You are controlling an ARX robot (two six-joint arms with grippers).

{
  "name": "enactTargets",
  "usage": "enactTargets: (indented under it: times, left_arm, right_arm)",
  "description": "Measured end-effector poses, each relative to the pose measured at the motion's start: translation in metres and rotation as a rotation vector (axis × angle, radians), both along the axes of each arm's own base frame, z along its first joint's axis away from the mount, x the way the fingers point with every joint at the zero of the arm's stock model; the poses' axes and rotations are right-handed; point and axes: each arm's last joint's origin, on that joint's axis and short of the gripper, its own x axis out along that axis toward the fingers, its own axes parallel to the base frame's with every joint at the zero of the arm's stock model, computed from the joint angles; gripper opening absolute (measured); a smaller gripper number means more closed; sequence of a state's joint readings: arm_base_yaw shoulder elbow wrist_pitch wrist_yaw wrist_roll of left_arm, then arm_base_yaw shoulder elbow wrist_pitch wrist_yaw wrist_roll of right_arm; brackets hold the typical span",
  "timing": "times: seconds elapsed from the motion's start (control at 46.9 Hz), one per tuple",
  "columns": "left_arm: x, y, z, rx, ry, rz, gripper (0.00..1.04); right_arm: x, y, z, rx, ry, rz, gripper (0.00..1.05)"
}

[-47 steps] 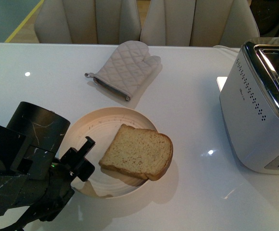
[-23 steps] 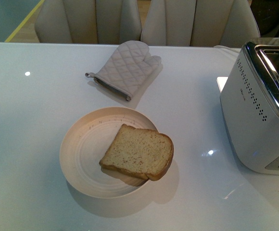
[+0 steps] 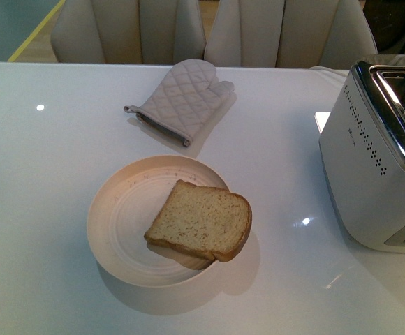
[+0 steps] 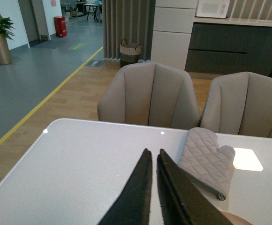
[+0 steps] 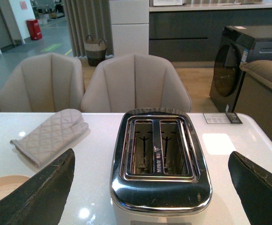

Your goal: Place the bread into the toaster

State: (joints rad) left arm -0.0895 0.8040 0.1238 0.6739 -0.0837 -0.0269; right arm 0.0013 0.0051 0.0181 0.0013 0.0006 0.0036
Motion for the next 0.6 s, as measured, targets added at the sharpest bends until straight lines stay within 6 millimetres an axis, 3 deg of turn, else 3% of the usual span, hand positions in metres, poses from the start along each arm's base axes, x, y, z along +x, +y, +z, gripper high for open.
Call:
enactTargets:
  times: [0.149, 0.598]
  left_arm:
    - [-0.011, 0.011, -0.005, 0.01, 0.003, 0.009, 0.03]
    - [-0.03, 0.012, -0.018, 0.015, -0.007, 0.002, 0.03]
  right_arm:
    - [0.0, 0.0, 0.0, 0.0, 0.0, 0.0, 0.96]
    - [0.0, 0.0, 0.0, 0.0, 0.0, 0.0, 0.96]
